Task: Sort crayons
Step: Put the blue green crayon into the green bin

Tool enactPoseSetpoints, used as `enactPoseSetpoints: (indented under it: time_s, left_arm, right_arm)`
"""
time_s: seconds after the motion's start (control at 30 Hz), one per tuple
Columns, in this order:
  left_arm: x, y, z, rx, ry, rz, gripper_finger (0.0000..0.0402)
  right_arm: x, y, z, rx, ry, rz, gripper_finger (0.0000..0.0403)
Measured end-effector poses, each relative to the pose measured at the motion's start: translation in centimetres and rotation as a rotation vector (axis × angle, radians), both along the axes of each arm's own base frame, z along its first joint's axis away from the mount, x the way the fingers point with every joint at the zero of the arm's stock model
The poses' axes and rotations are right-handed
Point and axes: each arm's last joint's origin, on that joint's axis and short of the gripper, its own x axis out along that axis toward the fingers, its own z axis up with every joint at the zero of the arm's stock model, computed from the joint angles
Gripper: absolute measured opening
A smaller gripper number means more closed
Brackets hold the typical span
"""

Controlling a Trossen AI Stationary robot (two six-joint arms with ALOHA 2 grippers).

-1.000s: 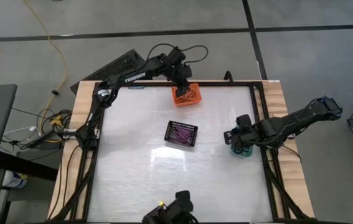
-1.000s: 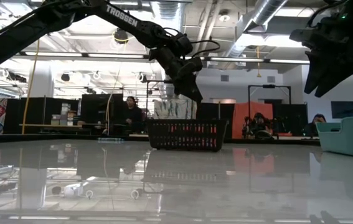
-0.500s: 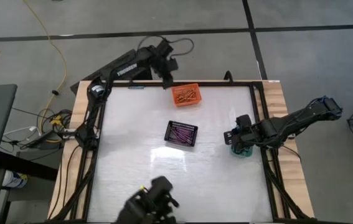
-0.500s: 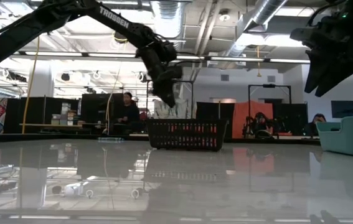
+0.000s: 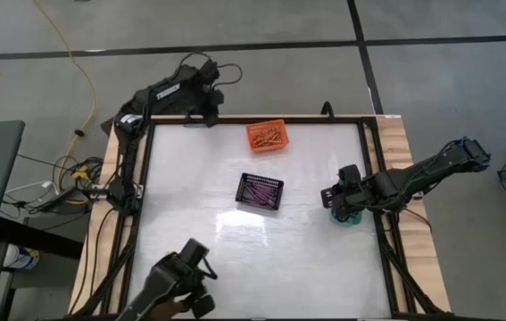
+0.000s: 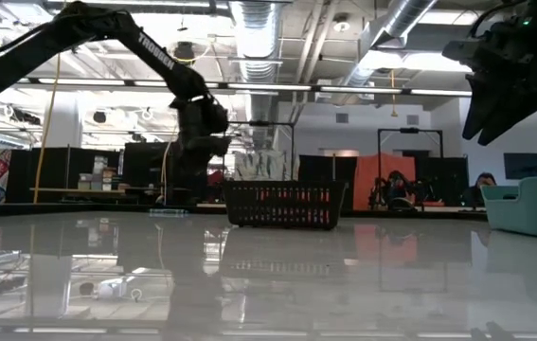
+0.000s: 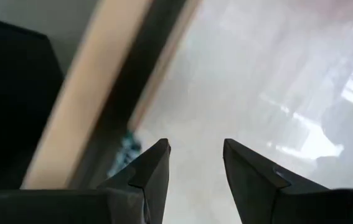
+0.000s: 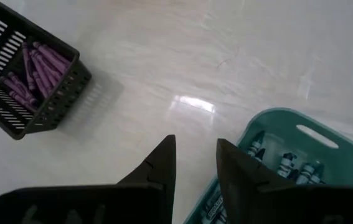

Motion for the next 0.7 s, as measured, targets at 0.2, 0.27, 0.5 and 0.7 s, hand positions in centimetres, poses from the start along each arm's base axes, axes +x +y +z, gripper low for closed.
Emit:
enactPoseSetpoints:
  time_s: [0.2, 0.27, 0.5, 0.7]
  left_arm:
    - [-2.7, -1.8, 0.1, 0.066, 0.030, -0.046, 0.0139]
    - [-3.8, -2.2, 0.3, 0.100, 0.020, -0.052, 0.0139]
    - [-5.7, -3.4, -1.4, 0.175, 0.029, -0.158, 0.0139]
    - [-6.0, -4.2, -3.3, 0.203, 0.093, -0.238, 0.0139]
  right_arm:
    - [0.0, -0.1, 0.0, -0.017, -0.003, -0.004, 0.0109]
    - [0.0, -0.1, 0.0, -0.027, -0.006, -0.005, 0.0109]
    - [0.1, -0.3, 0.1, -0.064, -0.018, -0.024, 0.0109]
    - [0.1, -0.3, 0.1, -0.042, -0.016, -0.025, 0.0109]
